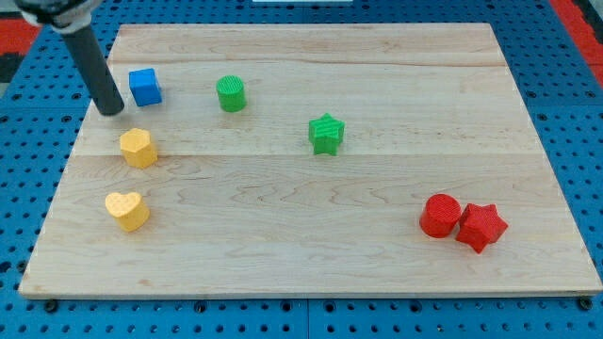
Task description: Push the yellow hexagon slightly towards top
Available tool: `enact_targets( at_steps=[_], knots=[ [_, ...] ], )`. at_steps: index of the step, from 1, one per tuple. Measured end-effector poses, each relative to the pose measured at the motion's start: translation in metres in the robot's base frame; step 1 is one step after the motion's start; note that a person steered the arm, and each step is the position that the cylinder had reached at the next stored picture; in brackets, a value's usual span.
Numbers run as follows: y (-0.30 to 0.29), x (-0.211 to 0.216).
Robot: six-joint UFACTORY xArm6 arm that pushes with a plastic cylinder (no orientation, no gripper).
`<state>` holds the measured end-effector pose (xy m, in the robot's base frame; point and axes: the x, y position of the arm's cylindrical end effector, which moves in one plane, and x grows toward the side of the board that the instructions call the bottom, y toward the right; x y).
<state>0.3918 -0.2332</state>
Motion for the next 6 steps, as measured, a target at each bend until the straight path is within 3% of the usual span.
enact_targets(
  at_steps=[1,3,5,6],
  knots=[
    [0.066,0.003],
    [0.062,0.087],
    [0.016,0.052],
    [0.095,0.070]
  ],
)
